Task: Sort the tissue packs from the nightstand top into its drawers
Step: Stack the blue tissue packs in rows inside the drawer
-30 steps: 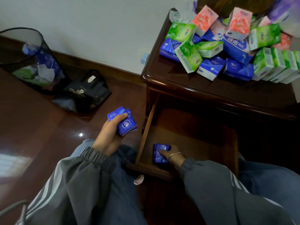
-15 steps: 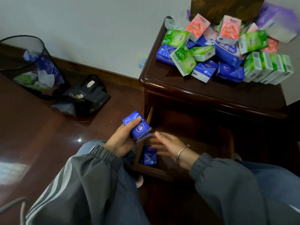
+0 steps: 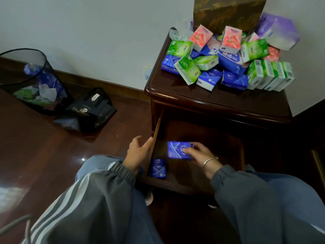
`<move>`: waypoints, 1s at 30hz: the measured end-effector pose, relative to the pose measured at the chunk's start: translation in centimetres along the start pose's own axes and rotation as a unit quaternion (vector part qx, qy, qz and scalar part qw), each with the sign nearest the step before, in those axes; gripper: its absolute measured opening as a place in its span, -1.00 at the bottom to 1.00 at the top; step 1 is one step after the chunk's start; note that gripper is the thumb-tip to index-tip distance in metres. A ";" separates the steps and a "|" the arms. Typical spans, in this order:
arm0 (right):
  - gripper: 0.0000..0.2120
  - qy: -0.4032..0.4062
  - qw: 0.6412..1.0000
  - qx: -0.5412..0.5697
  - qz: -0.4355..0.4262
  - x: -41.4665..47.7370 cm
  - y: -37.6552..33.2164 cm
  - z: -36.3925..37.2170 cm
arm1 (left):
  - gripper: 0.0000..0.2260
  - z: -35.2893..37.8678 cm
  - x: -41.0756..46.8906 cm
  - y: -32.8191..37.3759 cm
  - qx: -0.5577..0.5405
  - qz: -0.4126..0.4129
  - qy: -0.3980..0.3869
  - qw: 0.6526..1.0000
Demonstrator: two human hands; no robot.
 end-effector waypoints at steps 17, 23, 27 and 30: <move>-0.41 0.039 0.987 -0.146 0.060 5.5 10.2 0.0 | -0.76 3.2 -0.4 -1.8 0.097 -0.073 -0.120 0.985; -0.66 -0.087 0.959 -0.262 0.070 4.9 11.8 3.5 | -0.82 3.2 -0.1 -1.7 0.066 -0.080 -0.109 0.989; -0.65 -0.136 0.918 -0.363 0.080 4.9 12.2 3.5 | -0.85 3.3 -0.2 -1.7 0.056 -0.081 -0.114 0.989; -0.54 -0.108 0.936 -0.333 0.038 5.5 10.9 3.2 | -0.83 3.3 -0.1 -1.9 0.058 -0.082 -0.114 0.988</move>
Point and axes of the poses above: each hand's wrist, its own x-axis towards the middle knuckle, its own z-axis out of the palm, y = z × x, the point moved 10 cm from there along x, towards the middle knuckle, and after that the axes turned 5 degrees about x, right-handed, at the moved point
